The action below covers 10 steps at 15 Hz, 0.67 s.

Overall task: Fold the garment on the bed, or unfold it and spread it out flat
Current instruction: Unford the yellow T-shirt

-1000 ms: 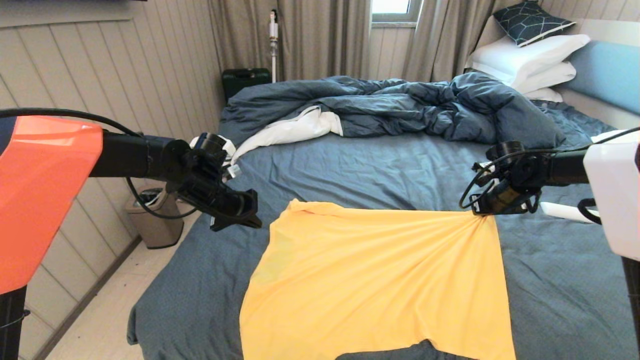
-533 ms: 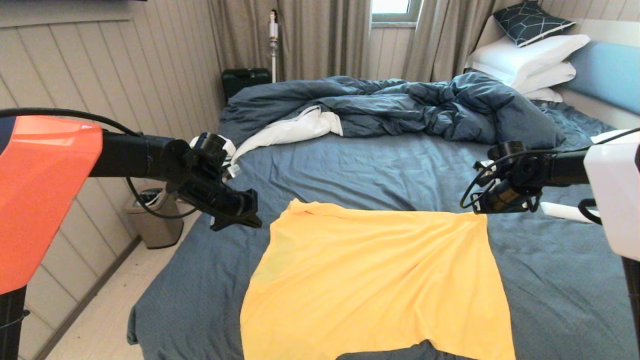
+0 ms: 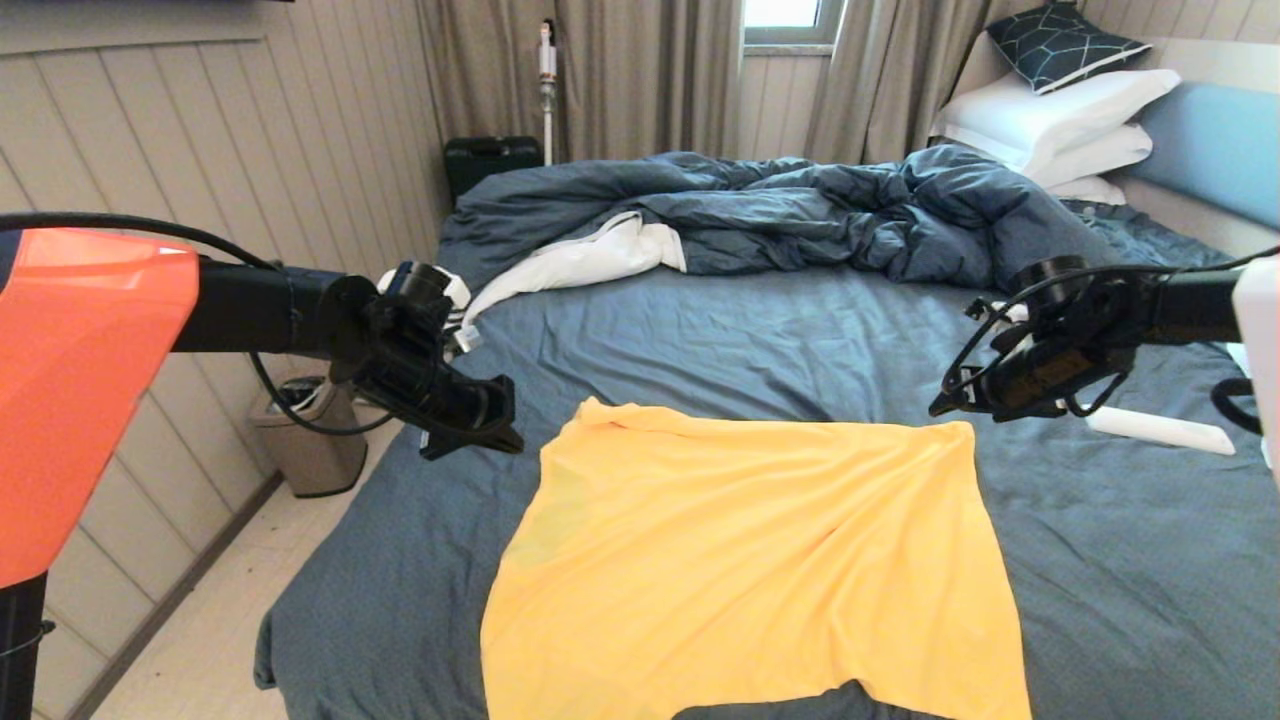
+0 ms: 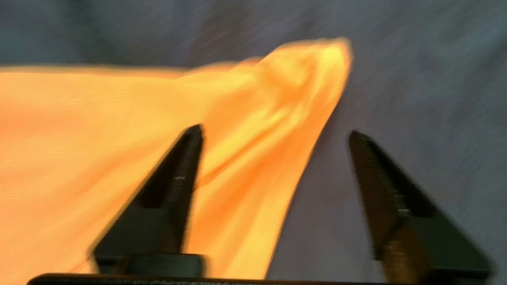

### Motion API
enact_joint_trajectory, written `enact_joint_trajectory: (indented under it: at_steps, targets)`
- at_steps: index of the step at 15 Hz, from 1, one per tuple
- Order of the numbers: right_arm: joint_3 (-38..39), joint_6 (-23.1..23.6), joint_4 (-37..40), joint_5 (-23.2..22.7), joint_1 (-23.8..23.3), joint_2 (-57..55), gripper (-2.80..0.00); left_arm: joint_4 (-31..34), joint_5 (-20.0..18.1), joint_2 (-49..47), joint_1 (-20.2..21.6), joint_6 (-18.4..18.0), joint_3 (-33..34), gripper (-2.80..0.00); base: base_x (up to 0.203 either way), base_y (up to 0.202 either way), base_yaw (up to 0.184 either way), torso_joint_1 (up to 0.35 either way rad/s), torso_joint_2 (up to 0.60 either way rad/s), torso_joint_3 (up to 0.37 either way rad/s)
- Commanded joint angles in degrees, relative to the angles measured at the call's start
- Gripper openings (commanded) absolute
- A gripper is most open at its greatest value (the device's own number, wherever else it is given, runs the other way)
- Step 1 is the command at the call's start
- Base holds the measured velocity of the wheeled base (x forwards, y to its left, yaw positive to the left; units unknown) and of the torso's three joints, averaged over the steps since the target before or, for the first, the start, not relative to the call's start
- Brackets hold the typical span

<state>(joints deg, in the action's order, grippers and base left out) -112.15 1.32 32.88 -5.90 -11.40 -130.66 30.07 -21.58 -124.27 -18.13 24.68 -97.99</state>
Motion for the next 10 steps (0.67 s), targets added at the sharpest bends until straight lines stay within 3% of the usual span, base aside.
enact_joint_trajectory:
  at_steps: [1,4,10]
  targets:
    - [0.8,-1.1,6.1,-6.4,-0.9,7.0,-2.80,0.2,-0.1,0.5,-0.1,0.2,0.1,-2.80,0.000,0.000,0.000,0.000,0.00,0.000]
    - [10.0,-1.4,13.1,-16.3,-2.1,15.4,-2.80,0.3,-0.2,2.9,-0.2,0.2,0.4,-2.80,0.000,0.000,0.000,0.000,0.00,0.000]
    - [39.3,2.5,10.8,-18.2,-2.1,26.2,-2.80,2.6,-0.1,4.9,-0.9,0.2,0.2,-2.80,0.000,0.000,0.000,0.000,0.00,0.000]
